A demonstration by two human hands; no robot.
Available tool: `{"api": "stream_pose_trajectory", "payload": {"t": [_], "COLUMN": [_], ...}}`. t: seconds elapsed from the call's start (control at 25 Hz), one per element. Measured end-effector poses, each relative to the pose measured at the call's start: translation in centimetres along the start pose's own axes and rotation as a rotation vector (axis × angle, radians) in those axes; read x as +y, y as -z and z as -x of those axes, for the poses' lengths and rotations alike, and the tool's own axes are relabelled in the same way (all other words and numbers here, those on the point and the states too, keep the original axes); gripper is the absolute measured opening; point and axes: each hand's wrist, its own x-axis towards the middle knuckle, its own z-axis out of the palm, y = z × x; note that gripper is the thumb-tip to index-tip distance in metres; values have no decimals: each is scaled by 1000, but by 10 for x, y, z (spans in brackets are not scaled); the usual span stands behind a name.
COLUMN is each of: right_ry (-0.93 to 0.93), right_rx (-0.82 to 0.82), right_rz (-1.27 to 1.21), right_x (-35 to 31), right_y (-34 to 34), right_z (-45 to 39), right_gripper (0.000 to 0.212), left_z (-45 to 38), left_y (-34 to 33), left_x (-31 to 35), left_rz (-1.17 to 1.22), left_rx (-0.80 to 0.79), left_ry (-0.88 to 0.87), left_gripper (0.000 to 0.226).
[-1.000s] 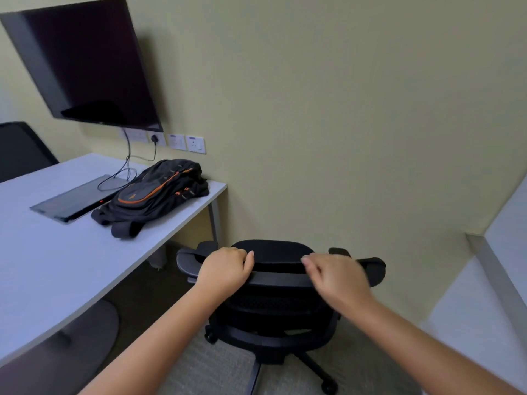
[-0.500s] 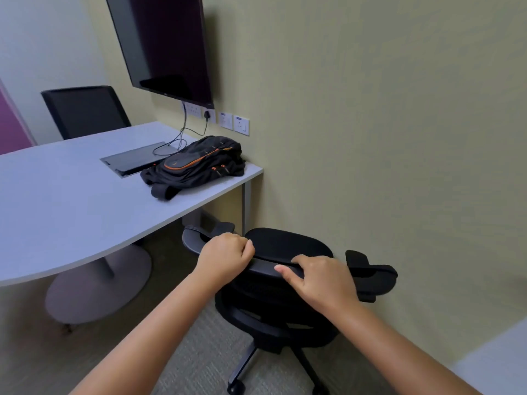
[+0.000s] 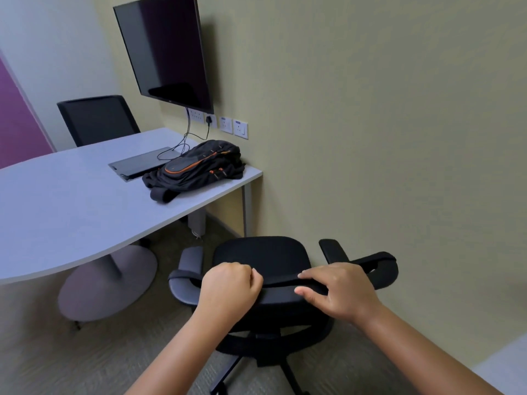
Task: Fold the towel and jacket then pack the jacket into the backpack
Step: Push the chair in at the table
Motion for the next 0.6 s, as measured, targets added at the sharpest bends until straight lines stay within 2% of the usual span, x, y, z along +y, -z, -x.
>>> {"api": "stream_pose_trajectory", "payload": {"t": [0.08,0.16,0.28,0.36,0.6], "right_ry": [15,-30,-94,-64,25], "right_rx": [-22,-112,-483,-638,-778], "right_rz": [-50,-106,-115,-88,-97], "right_x": [5,8,16,23,28], "right_y": [3,9,9,3,-10], "right_z": [0,-9,-28,-38,-58], "right_gripper": [59,66,89,95,99], "left_z": [7,14,22,25,29], "left_y": [4,7,6,8,13], "left_x": [7,12,18,23,26], "left_rz": [-18,-26,-24,-16,-37], "left_rx": [12,26,29,19,19], "left_ry": [20,33,25,54,114], "left_gripper": [39,38,34,31,33]}}
